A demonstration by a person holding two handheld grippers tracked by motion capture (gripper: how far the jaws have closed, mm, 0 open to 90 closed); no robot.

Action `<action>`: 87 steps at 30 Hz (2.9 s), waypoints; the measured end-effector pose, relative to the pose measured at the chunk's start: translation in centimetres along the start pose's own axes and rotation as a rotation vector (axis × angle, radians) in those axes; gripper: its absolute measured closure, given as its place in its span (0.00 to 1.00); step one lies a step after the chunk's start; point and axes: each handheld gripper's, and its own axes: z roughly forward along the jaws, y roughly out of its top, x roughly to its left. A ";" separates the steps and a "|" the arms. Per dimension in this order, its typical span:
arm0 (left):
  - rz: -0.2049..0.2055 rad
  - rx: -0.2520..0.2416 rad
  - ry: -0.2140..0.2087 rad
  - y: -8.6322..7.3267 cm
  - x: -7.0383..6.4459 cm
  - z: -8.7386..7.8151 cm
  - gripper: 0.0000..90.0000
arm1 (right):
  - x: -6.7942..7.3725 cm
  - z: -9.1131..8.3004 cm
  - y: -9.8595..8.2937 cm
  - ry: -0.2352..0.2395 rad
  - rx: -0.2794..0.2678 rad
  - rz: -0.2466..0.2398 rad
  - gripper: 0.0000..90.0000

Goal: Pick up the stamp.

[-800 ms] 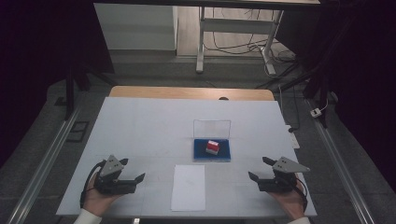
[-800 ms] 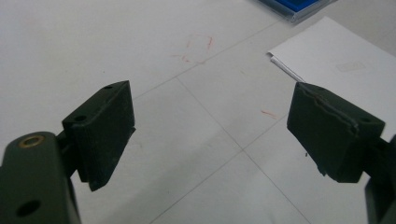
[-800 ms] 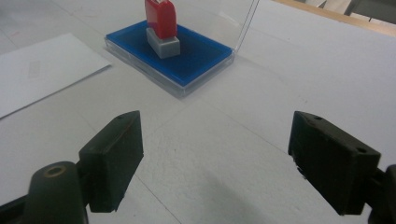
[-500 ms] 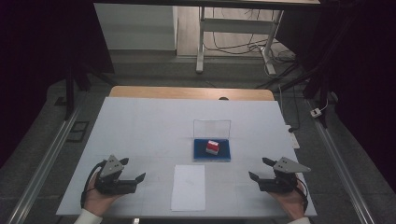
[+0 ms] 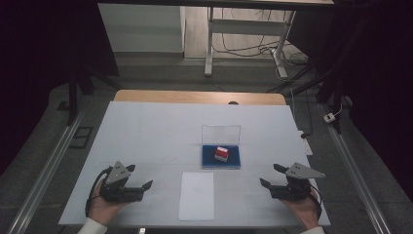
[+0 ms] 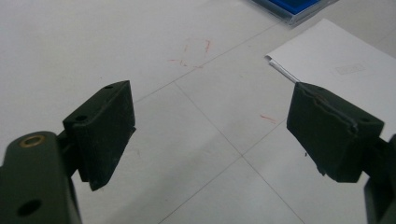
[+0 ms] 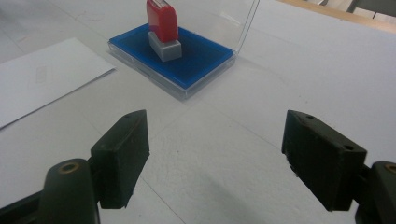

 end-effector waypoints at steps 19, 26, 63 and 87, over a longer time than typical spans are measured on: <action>0.011 0.010 0.002 0.1 0.1 0.2 0.18 | 0.5 1.3 5.1 0.057 -0.006 -0.031 0.29; 0.012 0.021 0.001 0.1 0.1 0.3 0.18 | 0.7 2.2 6.2 0.081 0.005 -0.021 0.29; 0.001 0.040 0.004 0.0 0.4 0.8 0.18 | 3.4 7.7 11.9 0.182 0.083 -0.104 0.30; 0.008 0.052 0.011 0.0 0.3 1.1 0.18 | 3.7 12.2 11.9 0.203 0.181 -0.098 0.31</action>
